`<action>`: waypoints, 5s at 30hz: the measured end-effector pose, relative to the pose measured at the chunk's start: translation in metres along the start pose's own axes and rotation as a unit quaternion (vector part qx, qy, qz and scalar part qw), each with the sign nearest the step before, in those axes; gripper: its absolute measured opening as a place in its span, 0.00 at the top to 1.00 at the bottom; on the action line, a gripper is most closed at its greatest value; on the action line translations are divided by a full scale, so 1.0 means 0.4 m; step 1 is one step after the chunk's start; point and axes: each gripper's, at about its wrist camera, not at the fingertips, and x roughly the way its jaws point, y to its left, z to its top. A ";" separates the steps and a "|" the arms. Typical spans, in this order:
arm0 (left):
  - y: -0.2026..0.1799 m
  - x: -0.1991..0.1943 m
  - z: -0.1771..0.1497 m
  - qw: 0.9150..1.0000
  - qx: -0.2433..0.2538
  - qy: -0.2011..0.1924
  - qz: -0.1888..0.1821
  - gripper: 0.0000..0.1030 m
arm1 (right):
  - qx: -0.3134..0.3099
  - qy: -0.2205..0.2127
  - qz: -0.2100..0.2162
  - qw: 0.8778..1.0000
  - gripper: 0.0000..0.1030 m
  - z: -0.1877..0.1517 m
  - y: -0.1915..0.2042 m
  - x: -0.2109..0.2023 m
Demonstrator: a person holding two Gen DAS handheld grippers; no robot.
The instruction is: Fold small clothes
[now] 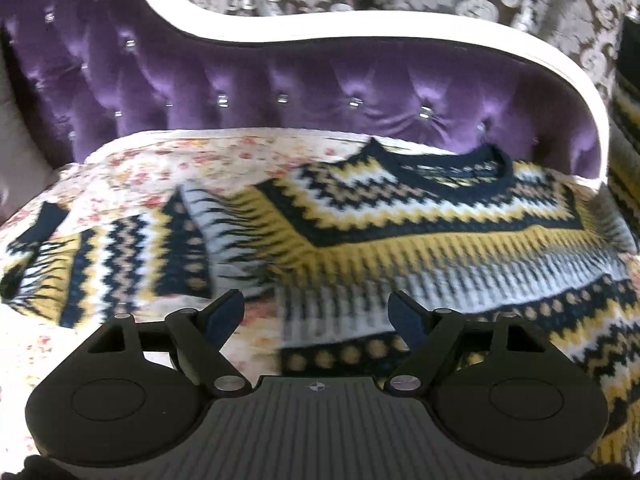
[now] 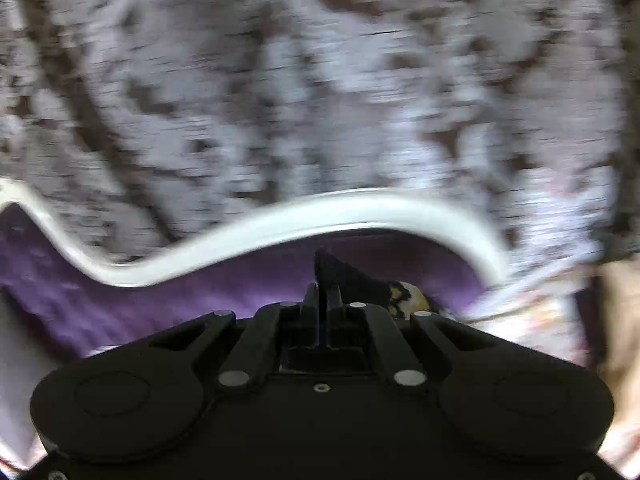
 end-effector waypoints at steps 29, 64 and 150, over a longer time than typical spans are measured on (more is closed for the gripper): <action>0.151 0.066 -0.019 0.995 -0.063 0.049 0.054 0.24 | -0.037 0.067 -0.086 0.993 0.37 -0.280 0.007 0.247; 0.410 0.050 0.051 0.976 -0.048 -0.027 0.212 0.24 | -0.114 0.063 -0.066 0.989 0.01 -0.504 0.144 0.223; 0.077 0.156 -0.036 0.995 -0.030 -0.014 -0.097 0.58 | -0.091 0.085 -0.088 0.988 0.35 -0.334 -0.127 0.404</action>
